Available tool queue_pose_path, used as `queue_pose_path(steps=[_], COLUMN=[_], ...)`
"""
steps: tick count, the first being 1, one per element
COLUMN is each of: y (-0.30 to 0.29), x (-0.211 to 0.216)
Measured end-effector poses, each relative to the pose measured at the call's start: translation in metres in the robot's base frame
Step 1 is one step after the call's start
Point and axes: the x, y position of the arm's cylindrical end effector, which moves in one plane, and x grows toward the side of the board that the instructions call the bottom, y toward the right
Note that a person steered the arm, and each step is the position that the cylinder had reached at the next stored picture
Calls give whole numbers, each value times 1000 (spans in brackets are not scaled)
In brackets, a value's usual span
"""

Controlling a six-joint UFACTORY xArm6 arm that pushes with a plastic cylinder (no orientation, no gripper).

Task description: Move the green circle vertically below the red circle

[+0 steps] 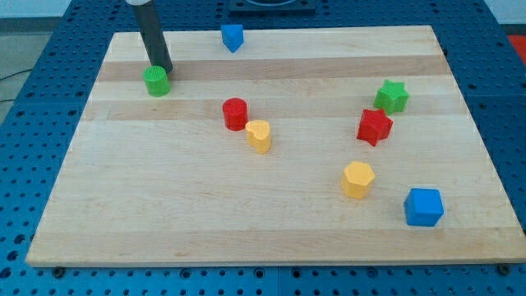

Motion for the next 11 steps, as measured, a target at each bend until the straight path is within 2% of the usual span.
queue_pose_path(steps=[1,2,3,4,5,6,7,8,9,10,11], y=[-2,-2,-64,-78,-19,-13,30,98,73,9,-26], x=[101,129,107,143,159,145,135,186,192,210,251])
